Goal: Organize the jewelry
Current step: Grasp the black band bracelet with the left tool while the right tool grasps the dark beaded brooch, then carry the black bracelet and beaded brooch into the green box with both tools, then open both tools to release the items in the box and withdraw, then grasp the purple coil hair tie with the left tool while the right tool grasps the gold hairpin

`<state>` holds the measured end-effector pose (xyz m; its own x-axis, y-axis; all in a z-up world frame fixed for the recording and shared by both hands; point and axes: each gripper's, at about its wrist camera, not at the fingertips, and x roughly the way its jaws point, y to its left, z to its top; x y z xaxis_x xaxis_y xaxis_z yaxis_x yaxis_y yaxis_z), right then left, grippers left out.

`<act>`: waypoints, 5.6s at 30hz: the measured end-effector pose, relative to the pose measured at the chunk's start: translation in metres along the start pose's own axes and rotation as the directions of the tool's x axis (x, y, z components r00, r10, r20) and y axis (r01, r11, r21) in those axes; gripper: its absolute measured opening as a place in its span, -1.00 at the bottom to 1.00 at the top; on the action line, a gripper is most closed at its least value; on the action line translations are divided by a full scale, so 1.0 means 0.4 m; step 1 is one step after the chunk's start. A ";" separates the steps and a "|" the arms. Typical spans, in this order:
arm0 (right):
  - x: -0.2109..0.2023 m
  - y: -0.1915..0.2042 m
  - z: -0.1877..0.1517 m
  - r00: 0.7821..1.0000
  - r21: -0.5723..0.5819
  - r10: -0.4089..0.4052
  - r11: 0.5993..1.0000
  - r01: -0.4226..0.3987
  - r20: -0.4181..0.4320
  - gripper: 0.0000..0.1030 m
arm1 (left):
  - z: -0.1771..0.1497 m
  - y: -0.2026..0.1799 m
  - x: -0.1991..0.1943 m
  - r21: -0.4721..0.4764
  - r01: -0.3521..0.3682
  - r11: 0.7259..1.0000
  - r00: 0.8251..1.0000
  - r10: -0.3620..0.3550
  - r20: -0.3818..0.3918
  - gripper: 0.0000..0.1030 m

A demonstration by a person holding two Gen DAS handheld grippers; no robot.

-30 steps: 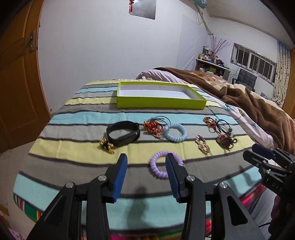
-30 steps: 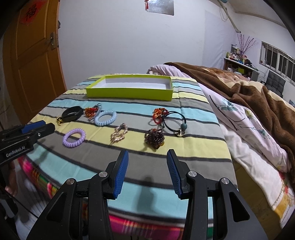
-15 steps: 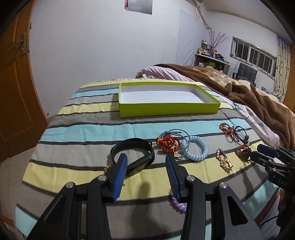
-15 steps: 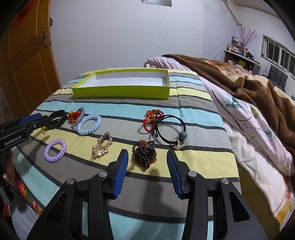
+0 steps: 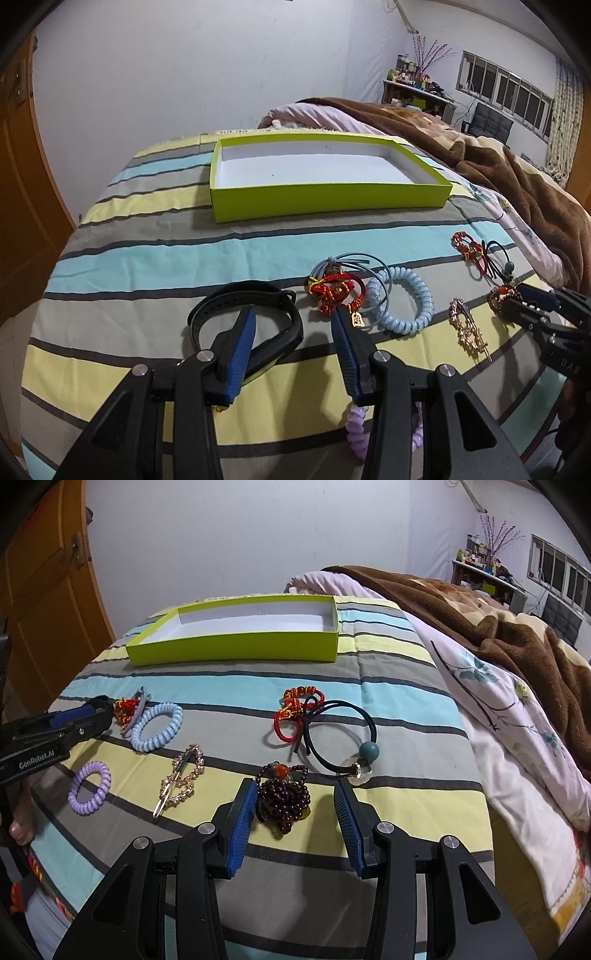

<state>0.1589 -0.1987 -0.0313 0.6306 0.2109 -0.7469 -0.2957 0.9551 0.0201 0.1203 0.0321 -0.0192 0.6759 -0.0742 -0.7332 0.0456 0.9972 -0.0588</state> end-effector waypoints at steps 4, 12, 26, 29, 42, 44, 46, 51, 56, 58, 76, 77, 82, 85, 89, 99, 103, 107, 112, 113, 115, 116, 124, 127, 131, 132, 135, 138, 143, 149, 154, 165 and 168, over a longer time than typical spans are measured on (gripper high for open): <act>0.009 -0.004 0.000 1.000 0.011 0.013 1.000 -0.013 -0.014 -0.14 | 0.004 0.005 0.014 0.000 -0.036 0.999 0.999 0.036 -0.027 -0.49; 0.010 -0.008 0.002 1.000 0.014 0.016 1.000 -0.016 -0.004 -0.47 | 0.003 0.003 0.015 0.013 -0.030 0.999 0.999 0.031 -0.031 -0.66; -0.032 0.005 -0.009 0.999 0.011 0.040 0.999 -0.040 0.025 -0.48 | -0.001 0.007 -0.044 -0.007 0.013 1.000 0.999 -0.013 0.035 -0.74; -0.047 0.007 -0.010 0.999 0.010 0.040 0.999 -0.040 0.036 -0.48 | -0.003 0.007 -0.059 -0.015 0.023 1.000 0.999 -0.022 0.046 -0.75; -0.104 0.021 0.022 0.994 -0.014 0.053 0.999 -0.052 0.094 -0.48 | 0.033 -0.020 -0.133 0.023 0.043 0.999 0.992 -0.045 0.121 -0.76; -0.106 0.023 0.034 0.993 -0.021 0.057 0.998 -0.055 0.102 -0.48 | 0.049 -0.026 -0.135 0.040 0.048 0.998 0.991 -0.052 0.126 -0.76; -0.106 0.026 0.051 0.992 -0.030 0.060 0.998 -0.057 0.111 -0.48 | 0.064 -0.032 -0.139 0.061 0.052 0.997 0.989 -0.060 0.133 -0.76; -0.101 0.032 0.100 0.988 -0.051 0.070 0.997 -0.064 0.138 -0.48 | 0.116 -0.044 -0.143 0.097 0.052 0.994 0.984 -0.067 0.164 -0.76; -0.084 0.038 0.158 0.984 -0.071 0.070 0.996 -0.059 0.165 -0.48 | 0.176 -0.041 -0.135 0.097 0.043 0.994 0.977 -0.062 0.202 -0.76; -0.074 0.040 0.185 0.982 -0.077 0.070 0.995 -0.057 0.174 -0.48 | 0.200 -0.038 -0.129 0.091 0.037 0.995 0.975 -0.056 0.216 -0.76; 0.139 0.021 0.398 0.986 -0.102 0.073 0.993 -0.058 0.150 -0.48 | 0.355 0.023 0.070 0.050 0.010 0.999 0.983 -0.019 0.180 -0.76; 0.158 0.015 0.407 0.987 -0.094 0.074 0.994 -0.061 0.141 -0.48 | 0.359 0.029 0.083 0.047 0.010 0.999 0.985 -0.018 0.172 -0.76; 0.256 -0.006 0.451 0.993 -0.077 0.069 0.995 -0.061 0.097 -0.48 | 0.369 0.049 0.165 0.042 -0.011 0.999 0.993 0.007 0.115 -0.76; 0.303 -0.017 0.470 0.996 -0.075 0.056 0.996 -0.051 0.072 -0.48 | 0.375 0.061 0.208 0.034 -0.012 0.999 0.997 0.009 0.083 -0.76; 0.337 -0.030 0.491 0.997 -0.061 0.059 0.997 -0.056 0.054 -0.48 | 0.380 0.067 0.244 0.037 -0.009 0.999 0.998 0.007 0.062 -0.76; 0.391 -0.039 0.510 0.998 -0.067 0.056 0.996 -0.056 -0.002 -0.48 | 0.392 0.060 0.300 0.044 0.013 0.999 1.000 -0.013 0.016 -0.75; 0.377 -0.043 0.509 0.998 -0.073 0.057 0.996 -0.056 0.018 -0.24 | 0.391 0.055 0.291 0.060 0.030 0.998 0.999 -0.031 0.020 -0.65; 0.350 -0.044 0.509 0.997 -0.063 0.066 0.996 -0.064 0.038 -0.23 | 0.388 0.057 0.261 0.057 0.043 0.997 0.998 -0.046 0.046 -0.46; 0.299 -0.033 0.492 0.996 -0.069 0.070 0.995 -0.066 0.060 -0.23 | 0.377 0.060 0.209 0.049 0.053 0.997 0.995 -0.057 0.079 -0.42; 0.287 -0.031 0.488 0.995 -0.068 0.074 0.995 -0.069 0.065 -0.23 | 0.373 0.061 0.198 0.045 0.058 0.997 0.995 -0.062 0.082 -0.41; 0.252 -0.026 0.474 0.993 -0.067 0.081 0.995 -0.076 0.082 -0.23 | 0.362 0.063 0.174 0.037 0.062 0.997 0.994 -0.065 0.093 -0.41; 0.236 -0.024 0.468 0.992 -0.067 0.085 0.995 -0.079 0.089 -0.23 | 0.355 0.063 0.160 0.034 0.064 0.997 0.993 -0.067 0.098 -0.41; 0.090 0.017 0.388 0.982 -0.102 0.118 0.989 -0.104 0.149 -0.23 | 0.290 0.044 0.039 0.011 0.070 0.997 0.987 -0.071 0.142 -0.40; 0.037 0.028 0.347 0.978 -0.108 0.131 0.988 -0.114 0.165 -0.23 | 0.259 0.032 -0.008 0.003 0.072 0.997 0.985 -0.071 0.160 -0.40; -0.027 0.038 0.296 0.972 -0.102 0.140 0.987 -0.122 0.188 -0.23 | 0.217 0.011 -0.066 -0.003 0.068 0.998 0.981 -0.066 0.184 -0.40; -0.046 0.042 0.280 0.970 -0.098 0.148 0.987 -0.131 0.195 -0.23 | 0.207 0.006 -0.077 -0.005 0.070 0.998 0.981 -0.068 0.183 -0.40; -0.090 0.051 0.238 0.966 -0.106 0.148 0.986 -0.128 0.210 -0.23 | 0.170 -0.009 -0.114 -0.001 0.073 0.997 0.978 -0.071 0.196 -0.40; -0.127 0.057 0.200 0.964 -0.110 0.145 0.986 -0.123 0.224 -0.23 | 0.132 -0.018 -0.150 -0.003 0.079 0.997 0.975 -0.076 0.208 -0.40; -0.179 0.071 0.142 0.961 -0.116 0.144 0.986 -0.120 0.237 -0.23 | 0.079 -0.022 -0.193 -0.022 0.075 0.997 0.973 -0.068 0.220 -0.40; -0.234 0.075 0.084 0.955 -0.097 0.154 0.986 -0.133 0.253 -0.23 | 0.022 -0.039 -0.239 -0.018 0.047 0.999 0.973 -0.041 0.228 -0.40; -0.264 0.085 0.045 0.953 -0.103 0.157 0.986 -0.135 0.259 -0.23 | -0.015 -0.053 -0.267 -0.011 0.049 0.999 0.973 -0.045 0.227 -0.40; -0.291 0.093 -0.025 0.956 -0.118 0.163 0.983 -0.138 0.242 -0.23 | -0.080 -0.076 -0.295 -0.020 0.061 0.998 0.973 -0.055 0.222 -0.40; -0.289 0.091 -0.031 0.958 -0.119 0.161 0.984 -0.136 0.238 -0.23 | -0.091 -0.078 -0.295 -0.022 0.060 0.998 0.974 -0.054 0.220 -0.40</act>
<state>0.0665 -0.1909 0.0476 0.7270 0.4055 -0.5541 -0.4617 0.8860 0.0426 0.0123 0.0094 0.0443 0.8175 -0.1247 -0.5623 0.0699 0.9905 -0.1181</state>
